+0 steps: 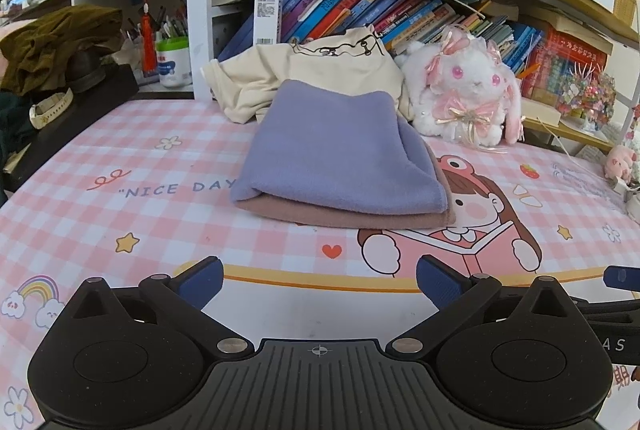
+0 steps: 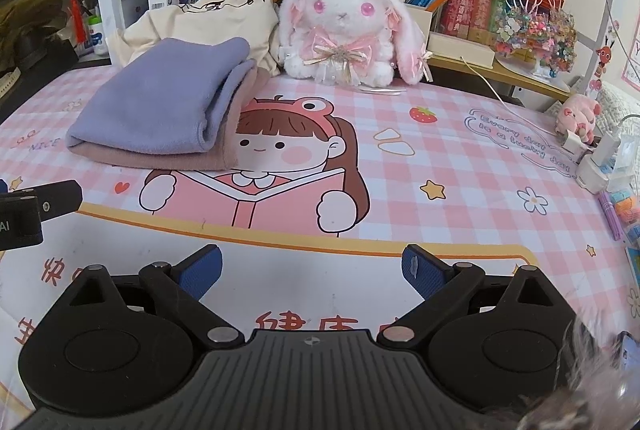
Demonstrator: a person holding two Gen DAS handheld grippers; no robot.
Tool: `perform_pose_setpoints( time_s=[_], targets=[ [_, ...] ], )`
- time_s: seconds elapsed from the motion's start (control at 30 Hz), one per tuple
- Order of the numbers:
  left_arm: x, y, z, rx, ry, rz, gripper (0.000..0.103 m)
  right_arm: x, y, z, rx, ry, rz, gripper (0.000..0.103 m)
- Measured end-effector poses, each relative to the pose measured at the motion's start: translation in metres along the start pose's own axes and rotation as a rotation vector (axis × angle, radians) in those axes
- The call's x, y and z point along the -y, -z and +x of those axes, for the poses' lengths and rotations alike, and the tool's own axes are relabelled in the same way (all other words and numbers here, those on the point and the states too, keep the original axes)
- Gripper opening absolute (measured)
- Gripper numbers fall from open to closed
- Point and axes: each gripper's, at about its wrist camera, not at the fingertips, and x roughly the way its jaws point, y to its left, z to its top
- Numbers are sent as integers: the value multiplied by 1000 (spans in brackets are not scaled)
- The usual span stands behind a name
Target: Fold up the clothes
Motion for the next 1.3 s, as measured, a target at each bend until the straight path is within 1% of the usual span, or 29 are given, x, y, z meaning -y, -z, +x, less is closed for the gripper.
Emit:
perform_pose_setpoints(
  time_s=[0.7, 1.3],
  targets=[
    [1, 0, 9, -44, -2, 20, 103, -2, -1, 4, -16, 5, 2, 98],
    [3, -1, 13, -55, 6, 27, 103, -1, -2, 10, -31, 10, 4, 98]
  ],
)
